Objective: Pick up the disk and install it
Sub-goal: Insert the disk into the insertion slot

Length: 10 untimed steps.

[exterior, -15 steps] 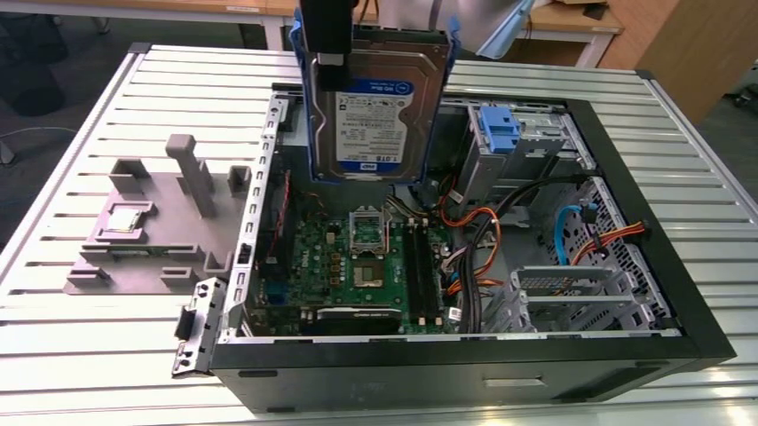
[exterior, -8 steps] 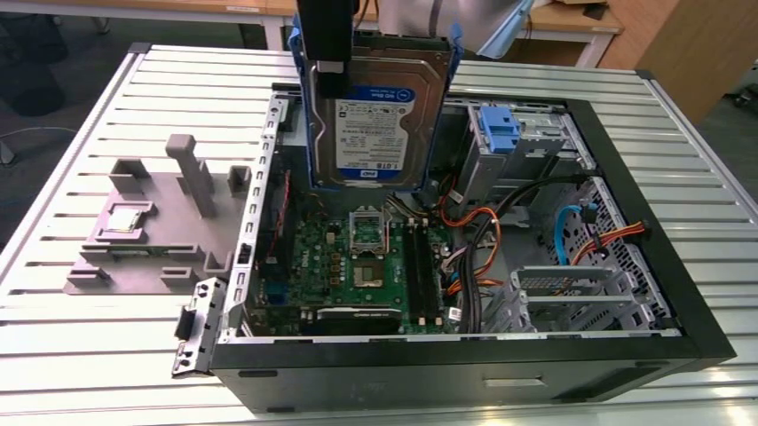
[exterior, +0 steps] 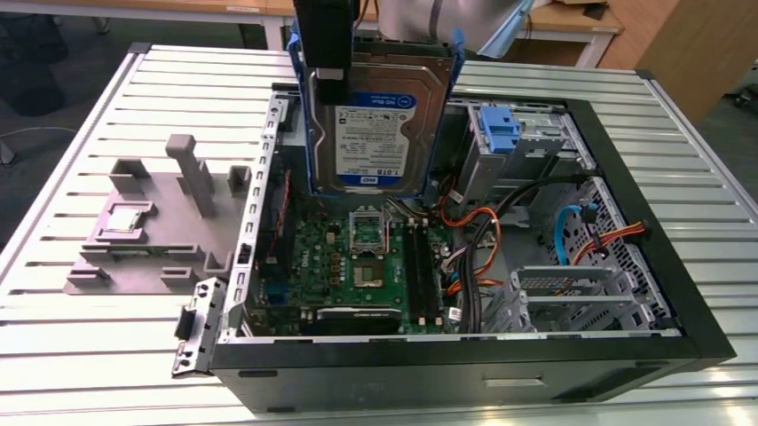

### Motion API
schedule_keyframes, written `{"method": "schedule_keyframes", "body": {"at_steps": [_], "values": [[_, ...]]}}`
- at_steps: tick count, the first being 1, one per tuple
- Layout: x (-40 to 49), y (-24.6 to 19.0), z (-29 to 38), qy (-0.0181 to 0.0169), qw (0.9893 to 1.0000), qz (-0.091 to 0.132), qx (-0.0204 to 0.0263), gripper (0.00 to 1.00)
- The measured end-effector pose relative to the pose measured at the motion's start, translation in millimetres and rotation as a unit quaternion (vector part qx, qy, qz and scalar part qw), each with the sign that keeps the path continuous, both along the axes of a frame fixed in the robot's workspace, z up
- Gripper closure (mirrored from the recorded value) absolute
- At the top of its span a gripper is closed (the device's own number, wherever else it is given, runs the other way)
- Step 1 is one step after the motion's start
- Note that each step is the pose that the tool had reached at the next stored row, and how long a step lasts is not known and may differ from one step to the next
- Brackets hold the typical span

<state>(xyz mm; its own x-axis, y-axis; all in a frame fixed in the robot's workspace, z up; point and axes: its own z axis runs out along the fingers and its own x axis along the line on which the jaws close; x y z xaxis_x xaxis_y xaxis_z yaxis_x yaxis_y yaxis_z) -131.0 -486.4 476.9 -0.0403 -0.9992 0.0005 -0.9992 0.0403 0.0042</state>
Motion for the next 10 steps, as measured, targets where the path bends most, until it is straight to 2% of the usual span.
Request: {"method": "schedule_keyframes", "body": {"at_steps": [10], "values": [[0.0, -11.2, 0.0, 0.0000, 1.0000, 0.000, -0.0009, 0.63]]}}
